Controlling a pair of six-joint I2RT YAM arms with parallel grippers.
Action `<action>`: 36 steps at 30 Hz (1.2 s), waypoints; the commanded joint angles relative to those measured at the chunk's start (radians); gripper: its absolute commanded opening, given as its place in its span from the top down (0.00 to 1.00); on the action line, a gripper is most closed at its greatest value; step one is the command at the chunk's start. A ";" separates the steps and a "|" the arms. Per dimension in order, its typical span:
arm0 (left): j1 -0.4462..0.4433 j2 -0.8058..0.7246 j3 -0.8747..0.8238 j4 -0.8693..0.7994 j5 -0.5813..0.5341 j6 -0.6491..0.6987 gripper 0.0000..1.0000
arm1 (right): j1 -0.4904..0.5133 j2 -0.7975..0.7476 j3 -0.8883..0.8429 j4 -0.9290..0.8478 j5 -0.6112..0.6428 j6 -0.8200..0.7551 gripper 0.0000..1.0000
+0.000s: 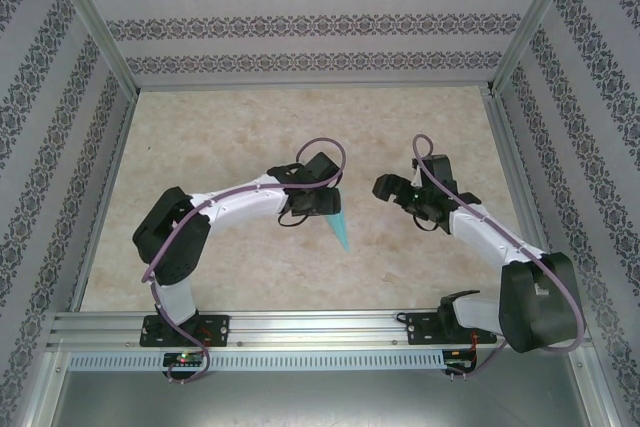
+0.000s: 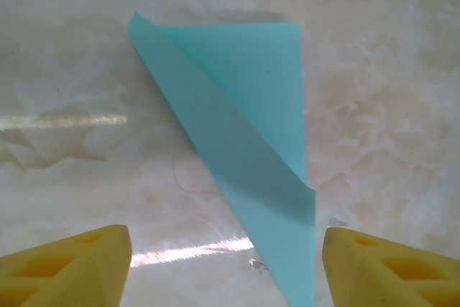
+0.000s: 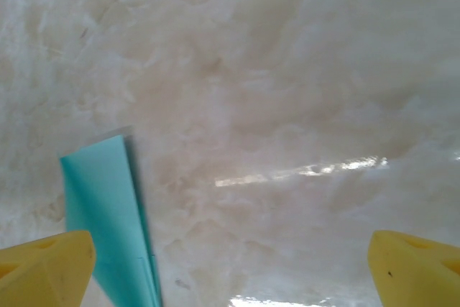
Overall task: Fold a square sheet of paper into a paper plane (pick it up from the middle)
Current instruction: Move a paper plane to the center of the table.
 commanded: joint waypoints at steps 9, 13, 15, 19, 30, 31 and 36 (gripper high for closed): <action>-0.073 0.174 0.232 -0.196 -0.114 -0.140 0.35 | -0.021 0.015 -0.042 0.090 0.040 0.006 0.02; -0.075 0.209 0.254 -0.213 -0.105 -0.160 0.44 | -0.022 0.026 -0.039 0.086 0.038 0.007 0.02; -0.076 0.224 0.273 -0.242 -0.113 -0.170 0.56 | -0.023 0.032 -0.036 0.083 0.036 0.006 0.02; -0.075 0.228 0.287 -0.276 -0.135 -0.190 0.68 | -0.022 0.040 -0.035 0.083 0.034 0.008 0.02; -0.075 0.209 0.259 -0.241 -0.131 -0.211 0.78 | -0.023 0.063 -0.028 0.086 0.024 0.009 0.03; -0.075 0.211 0.258 -0.238 -0.131 -0.212 0.79 | -0.024 0.063 -0.028 0.086 0.024 0.010 0.03; -0.072 0.228 0.263 -0.224 -0.131 -0.202 0.86 | -0.023 0.064 -0.028 0.086 0.024 0.007 0.03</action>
